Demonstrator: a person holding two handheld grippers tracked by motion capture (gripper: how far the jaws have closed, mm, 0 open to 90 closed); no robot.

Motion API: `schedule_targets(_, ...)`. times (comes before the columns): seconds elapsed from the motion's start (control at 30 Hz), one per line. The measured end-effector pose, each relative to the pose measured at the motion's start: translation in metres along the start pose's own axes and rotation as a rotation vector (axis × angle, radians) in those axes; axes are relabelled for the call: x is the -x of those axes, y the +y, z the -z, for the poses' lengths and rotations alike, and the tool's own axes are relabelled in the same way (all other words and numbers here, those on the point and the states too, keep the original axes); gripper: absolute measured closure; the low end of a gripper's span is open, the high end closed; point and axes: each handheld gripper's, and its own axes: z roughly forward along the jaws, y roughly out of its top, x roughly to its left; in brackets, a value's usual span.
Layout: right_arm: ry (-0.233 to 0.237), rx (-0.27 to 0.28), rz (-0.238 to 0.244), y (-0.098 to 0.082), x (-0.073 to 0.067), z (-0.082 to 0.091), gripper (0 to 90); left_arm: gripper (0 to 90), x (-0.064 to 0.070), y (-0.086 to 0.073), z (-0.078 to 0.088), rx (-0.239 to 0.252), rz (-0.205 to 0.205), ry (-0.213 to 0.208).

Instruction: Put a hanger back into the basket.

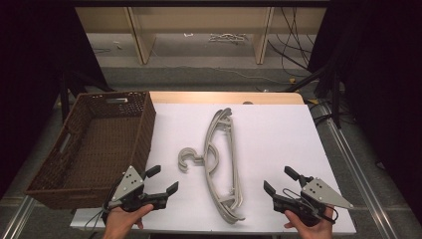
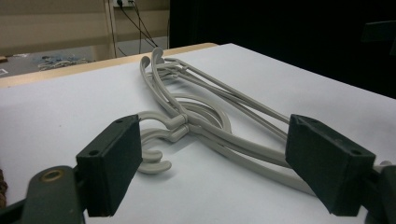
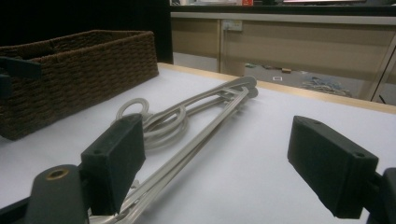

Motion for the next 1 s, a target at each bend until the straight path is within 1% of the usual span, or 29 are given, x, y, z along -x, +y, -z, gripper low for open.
schedule_targets(0.03,-0.001,0.0,0.0,0.0,0.0,0.0,19.9,18.7,0.0,0.0,-0.001,-0.007,0.009,-0.001)
schedule_targets(0.07,-0.002,-0.003,0.0,0.0,0.0,0.0,19.9,18.7,-0.001,-0.001,-0.002,-0.004,0.02,-0.008)
schedule_targets(0.1,-0.002,-0.003,0.0,0.0,0.0,0.0,19.9,18.7,-0.001,-0.001,-0.002,-0.004,0.02,-0.008)
schedule_targets(0.13,-0.001,0.008,-0.002,-0.001,0.0,-0.001,19.9,18.9,0.0,-0.001,-0.002,-0.012,0.027,-0.003)
schedule_targets(0.17,-0.001,0.008,-0.002,-0.001,0.0,-0.001,19.9,18.9,0.0,-0.001,-0.003,-0.014,0.028,-0.009)
schedule_targets(0.27,-0.001,-0.004,-0.005,-0.001,0.001,0.0,19.7,19.0,0.002,-0.002,-0.005,-0.022,0.034,-0.014)
schedule_targets(0.3,-0.005,-0.016,-0.007,-0.001,0.001,0.0,19.6,19.3,0.002,-0.002,-0.006,-0.02,0.024,-0.027)
schedule_targets(0.37,-0.007,-0.016,-0.007,-0.002,0.001,0.0,19.5,19.4,0.003,-0.002,-0.007,-0.027,0.023,-0.024)
schedule_targets(0.4,-0.009,0.001,-0.009,-0.002,0.001,-0.001,19.5,19.4,0.004,-0.001,-0.007,-0.028,0.023,-0.025)
schedule_targets(0.47,-0.007,-0.002,-0.014,-0.002,0.0,-0.001,19.4,19.3,0.004,-0.001,-0.008,-0.03,0.017,-0.031)
schedule_targets(0.5,-0.006,-0.014,-0.006,-0.001,0.001,0.0,19.3,19.1,0.004,-0.001,-0.009,-0.03,0.017,-0.037)
schedule_targets(0.53,-0.008,-0.014,-0.005,-0.001,0.001,0.0,19.2,18.7,0.005,0.0,-0.01,-0.037,0.006,-0.039)
schedule_targets(0.57,-0.008,-0.015,-0.005,-0.001,0.001,0.0,19.1,17.2,0.005,0.0,-0.01,-0.037,0.006,-0.039)
schedule_targets(0.6,-0.008,-0.015,-0.005,-0.001,0.001,0.0,19.1,17.2,0.006,0.0,-0.012,-0.045,0.01,-0.054)
schedule_targets(0.63,-0.005,-0.02,-0.007,-0.002,0.001,0.0,19.1,16.4,0.007,0.001,-0.014,-0.062,-0.005,-0.057)
schedule_targets(0.67,0.003,-0.031,-0.019,-0.002,0.0,0.0,19.1,16.4,0.009,0.002,-0.019,-0.074,-0.014,-0.083)
schedule_targets(0.7,0.003,-0.031,-0.019,-0.002,0.0,0.0,19.1,16.4,0.009,0.002,-0.019,-0.074,-0.014,-0.083)
schedule_targets(0.73,-0.001,-0.013,0.005,-0.002,0.001,-0.002,19.1,16.4,0.013,0.002,-0.024,-0.097,-0.018,-0.085)
schedule_targets(0.77,0.008,-0.004,0.002,-0.002,0.001,-0.002,19.0,16.4,0.013,0.002,-0.024,-0.097,-0.018,-0.085)
schedule_targets(0.8,0.01,-0.005,0.005,-0.002,0.001,-0.002,19.1,16.4,0.016,0.004,-0.031,-0.112,-0.017,-0.082)
schedule_targets(0.83,0.007,0.001,0.003,-0.003,0.001,-0.003,19.1,16.4,0.016,0.004,-0.031,-0.112,-0.017,-0.082)
schedule_targets(0.87,0.006,-0.016,0.002,-0.003,0.001,-0.002,19.1,16.4,0.018,0.007,-0.04,-0.141,-0.008,-0.084)
schedule_targets(0.9,0.006,-0.016,0.002,-0.003,0.001,-0.002,19.1,16.4,0.018,0.007,-0.04,-0.141,-0.008,-0.084)
schedule_targets(0.93,0.003,-0.014,0.0,-0.003,0.001,-0.002,19.1,16.6,0.019,0.007,-0.046,-0.162,-0.002,-0.092)
schedule_targets(0.97,0.006,-0.016,0.001,-0.003,0.001,-0.002,19.1,16.6,0.02,0.008,-0.05,-0.181,0.004,-0.088)
schedule_targets(1.0,0.007,-0.016,0.002,-0.003,0.001,-0.002,19.1,16.9,0.022,0.008,-0.061,-0.221,-0.003,-0.1)
